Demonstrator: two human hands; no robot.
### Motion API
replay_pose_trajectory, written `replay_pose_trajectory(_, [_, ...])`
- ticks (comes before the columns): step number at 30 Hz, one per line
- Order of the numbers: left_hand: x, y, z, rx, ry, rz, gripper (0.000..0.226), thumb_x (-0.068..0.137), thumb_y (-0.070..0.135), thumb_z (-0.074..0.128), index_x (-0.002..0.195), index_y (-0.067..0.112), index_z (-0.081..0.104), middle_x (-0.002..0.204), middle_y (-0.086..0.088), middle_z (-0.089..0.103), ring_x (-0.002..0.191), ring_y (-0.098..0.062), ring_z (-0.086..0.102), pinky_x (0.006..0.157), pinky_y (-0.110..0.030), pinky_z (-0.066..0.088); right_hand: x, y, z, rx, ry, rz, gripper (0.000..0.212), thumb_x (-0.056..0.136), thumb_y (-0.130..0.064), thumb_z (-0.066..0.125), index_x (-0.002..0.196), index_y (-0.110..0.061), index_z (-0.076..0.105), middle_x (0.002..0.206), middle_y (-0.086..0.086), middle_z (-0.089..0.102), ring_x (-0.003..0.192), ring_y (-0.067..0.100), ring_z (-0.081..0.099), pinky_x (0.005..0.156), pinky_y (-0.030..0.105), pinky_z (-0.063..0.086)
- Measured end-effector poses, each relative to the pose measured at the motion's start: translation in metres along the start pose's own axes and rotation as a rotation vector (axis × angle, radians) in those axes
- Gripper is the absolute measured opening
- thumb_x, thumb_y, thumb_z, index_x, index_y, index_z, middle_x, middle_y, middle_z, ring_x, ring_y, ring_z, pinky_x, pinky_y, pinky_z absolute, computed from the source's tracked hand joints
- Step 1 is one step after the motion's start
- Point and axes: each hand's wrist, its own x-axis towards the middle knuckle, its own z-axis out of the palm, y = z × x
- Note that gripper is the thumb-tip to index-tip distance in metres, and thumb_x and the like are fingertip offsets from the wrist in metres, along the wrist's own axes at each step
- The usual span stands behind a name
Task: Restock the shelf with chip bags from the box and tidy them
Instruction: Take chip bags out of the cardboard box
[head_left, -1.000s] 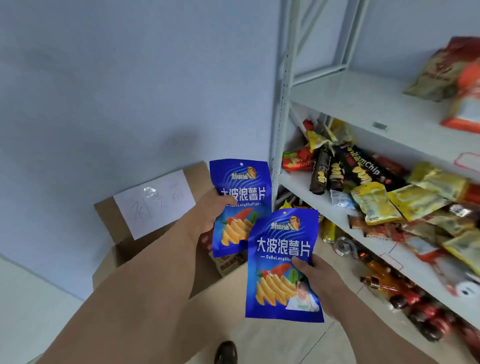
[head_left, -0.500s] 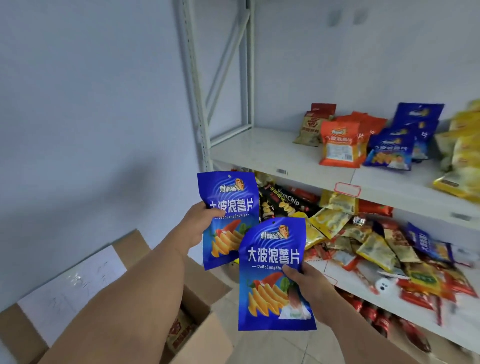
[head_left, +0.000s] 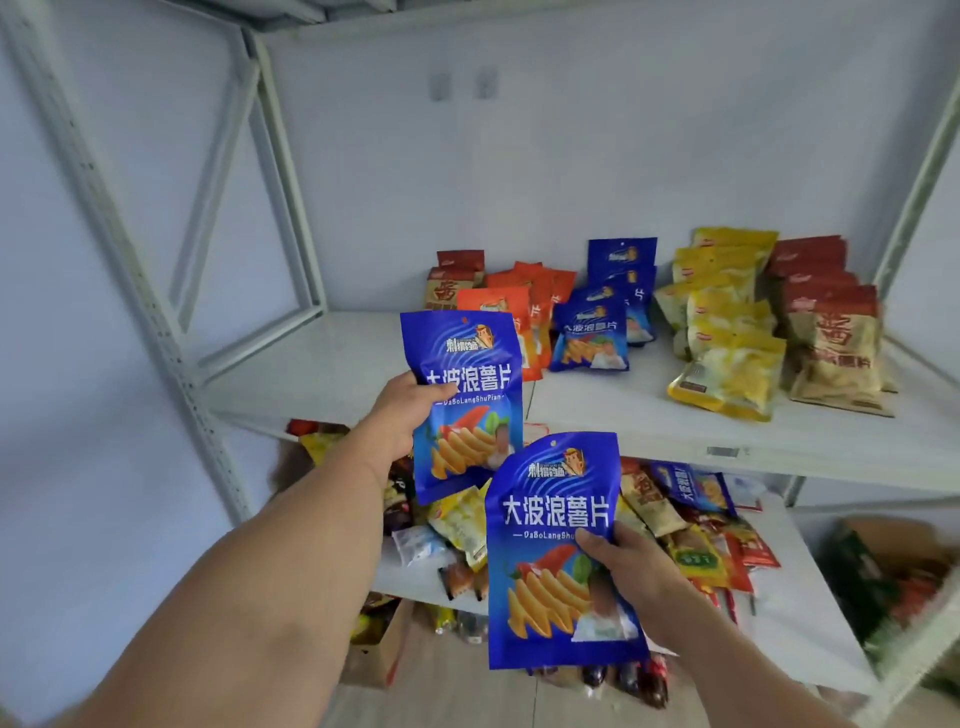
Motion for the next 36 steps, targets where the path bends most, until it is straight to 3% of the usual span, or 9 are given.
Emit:
replay_pose_trajectory(2, [0.034, 0.006, 0.036, -0.012, -0.033, 0.003, 0.022, 0.086, 0.010, 0.078, 0.107, 0.015, 0.070, 0.108, -0.013, 0.078, 0.101, -0.034, 0.074, 0.097, -0.055, 0.056, 0.028, -0.013, -0.029, -0.002, 0.011, -0.016, 0.025, 0.096, -0.027, 0.066, 0.110, -0.006, 0.062, 0.081, 0.012, 0.076, 0.057, 0.021, 0.068, 0.058, 0.034, 0.055])
replay_pose_trajectory(6, [0.092, 0.012, 0.096, -0.020, -0.056, -0.012, 0.019, 0.089, 0.007, 0.075, 0.106, 0.013, 0.069, 0.109, -0.014, 0.077, 0.101, -0.034, 0.074, 0.097, -0.055, 0.056, 0.083, -0.034, -0.082, 0.026, 0.031, 0.001, 0.031, 0.093, -0.031, 0.069, 0.111, -0.007, 0.062, 0.093, 0.017, 0.077, 0.084, 0.037, 0.071, 0.088, 0.058, 0.057])
replay_pose_trajectory(12, [0.170, 0.013, 0.160, 0.017, -0.072, -0.027, 0.021, 0.084, 0.011, 0.080, 0.101, 0.019, 0.071, 0.108, -0.009, 0.078, 0.101, -0.032, 0.074, 0.098, -0.056, 0.056, 0.140, -0.065, -0.132, 0.084, 0.042, 0.008, 0.036, 0.092, -0.033, 0.070, 0.114, -0.005, 0.061, 0.085, 0.014, 0.075, 0.052, 0.019, 0.066, 0.057, 0.033, 0.054])
replay_pose_trajectory(19, [0.245, 0.020, 0.225, 0.023, -0.135, -0.055, 0.016, 0.086, 0.013, 0.080, 0.095, 0.016, 0.067, 0.103, -0.011, 0.077, 0.093, -0.030, 0.075, 0.090, -0.047, 0.060, 0.186, -0.087, -0.166, 0.132, 0.084, -0.006, 0.039, 0.092, -0.034, 0.070, 0.115, -0.004, 0.061, 0.091, 0.027, 0.072, 0.050, 0.024, 0.055, 0.052, 0.033, 0.049])
replay_pose_trajectory(24, [0.296, 0.017, 0.246, 0.028, -0.249, -0.078, 0.030, 0.088, 0.007, 0.076, 0.116, 0.007, 0.067, 0.111, -0.014, 0.076, 0.098, -0.032, 0.074, 0.084, -0.041, 0.059, 0.220, -0.103, -0.174, 0.150, 0.105, -0.010, 0.047, 0.084, -0.043, 0.072, 0.111, -0.005, 0.064, 0.100, 0.042, 0.063, 0.068, 0.040, 0.055, 0.065, 0.040, 0.049])
replay_pose_trajectory(26, [0.315, 0.011, 0.248, 0.039, -0.280, -0.112, 0.036, 0.086, 0.009, 0.078, 0.120, 0.005, 0.065, 0.112, -0.014, 0.076, 0.098, -0.031, 0.075, 0.082, -0.041, 0.060, 0.231, -0.109, -0.172, 0.172, 0.106, -0.021, 0.048, 0.083, -0.042, 0.073, 0.111, -0.004, 0.063, 0.105, 0.046, 0.058, 0.068, 0.039, 0.053, 0.062, 0.037, 0.048])
replay_pose_trajectory(29, [0.341, -0.002, 0.252, 0.065, -0.317, -0.137, 0.035, 0.086, 0.009, 0.079, 0.116, 0.002, 0.062, 0.113, -0.017, 0.075, 0.099, -0.032, 0.074, 0.089, -0.047, 0.060, 0.245, -0.117, -0.167, 0.209, 0.111, -0.032, 0.047, 0.085, -0.040, 0.071, 0.114, -0.004, 0.062, 0.108, 0.042, 0.060, 0.060, 0.035, 0.051, 0.055, 0.033, 0.049])
replay_pose_trajectory(32, [0.352, -0.010, 0.260, 0.030, -0.312, -0.178, 0.022, 0.089, 0.002, 0.074, 0.106, 0.004, 0.060, 0.103, -0.017, 0.075, 0.090, -0.031, 0.074, 0.084, -0.045, 0.061, 0.253, -0.120, -0.163, 0.224, 0.114, -0.032, 0.041, 0.089, -0.034, 0.068, 0.114, -0.002, 0.061, 0.106, 0.036, 0.065, 0.050, 0.023, 0.051, 0.049, 0.030, 0.049])
replay_pose_trajectory(36, [0.367, -0.017, 0.267, 0.012, -0.324, -0.167, 0.013, 0.090, 0.001, 0.072, 0.096, 0.007, 0.062, 0.101, -0.015, 0.075, 0.094, -0.032, 0.073, 0.092, -0.050, 0.059, 0.261, -0.121, -0.163, 0.239, 0.108, -0.023, 0.039, 0.091, -0.033, 0.067, 0.115, -0.003, 0.062, 0.108, 0.032, 0.067, 0.054, 0.023, 0.050, 0.050, 0.029, 0.049])
